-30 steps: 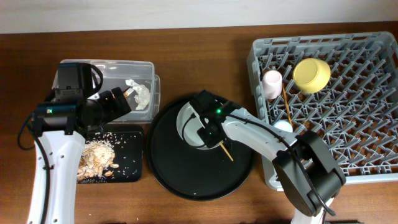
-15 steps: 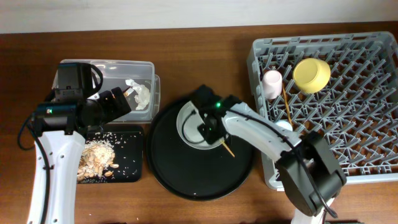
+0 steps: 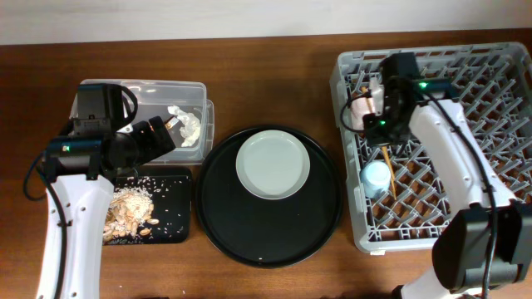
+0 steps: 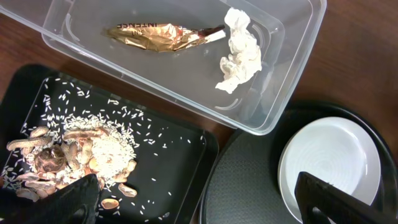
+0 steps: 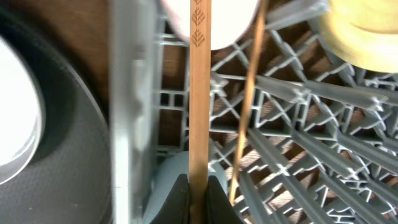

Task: Sort waste into correct bins and load items into the dishwasher rack
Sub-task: 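Carry the second chopstick into the dish rack and release it, then reach the right gripper back to the white plate rim and grasp it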

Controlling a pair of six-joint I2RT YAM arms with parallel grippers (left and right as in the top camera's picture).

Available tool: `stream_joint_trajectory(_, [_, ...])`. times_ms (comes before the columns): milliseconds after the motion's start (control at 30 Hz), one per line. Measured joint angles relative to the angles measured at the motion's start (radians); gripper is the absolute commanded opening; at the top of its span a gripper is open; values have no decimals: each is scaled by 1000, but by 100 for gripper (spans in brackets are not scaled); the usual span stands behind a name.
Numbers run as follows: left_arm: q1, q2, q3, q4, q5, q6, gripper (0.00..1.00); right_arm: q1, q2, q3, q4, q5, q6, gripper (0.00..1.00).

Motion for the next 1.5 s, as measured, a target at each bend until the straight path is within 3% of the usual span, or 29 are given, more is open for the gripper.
stream_joint_trajectory(200, [0,0,0,0,0,0,99,-120,0,0,21,-3,-4,4])
stream_joint_trajectory(700, [0,0,0,0,0,0,99,-123,8,-18,60,-50,-40,5])
stream_joint_trajectory(767, [0,0,0,0,0,0,99,-123,10,-26,67,-50,-44,18])
stream_joint_trajectory(800, [0,0,0,0,0,0,99,-123,10,-27,70,-51,-45,20])
stream_joint_trajectory(1033, [0,0,0,0,0,0,99,-123,10,-27,70,-58,-48,19])
stream_joint_trajectory(1200, [0,0,0,0,0,0,99,-114,10,-27,59,-371,-47,20])
stream_joint_trajectory(1267, [0,0,0,0,0,0,99,-57,10,-27,52,-517,-46,23])
stream_joint_trajectory(1367, [0,0,0,0,0,0,99,89,10,-27,80,-582,-44,29])
stream_joint_trajectory(1500, [0,0,0,0,0,0,99,327,10,-28,177,-494,47,30])
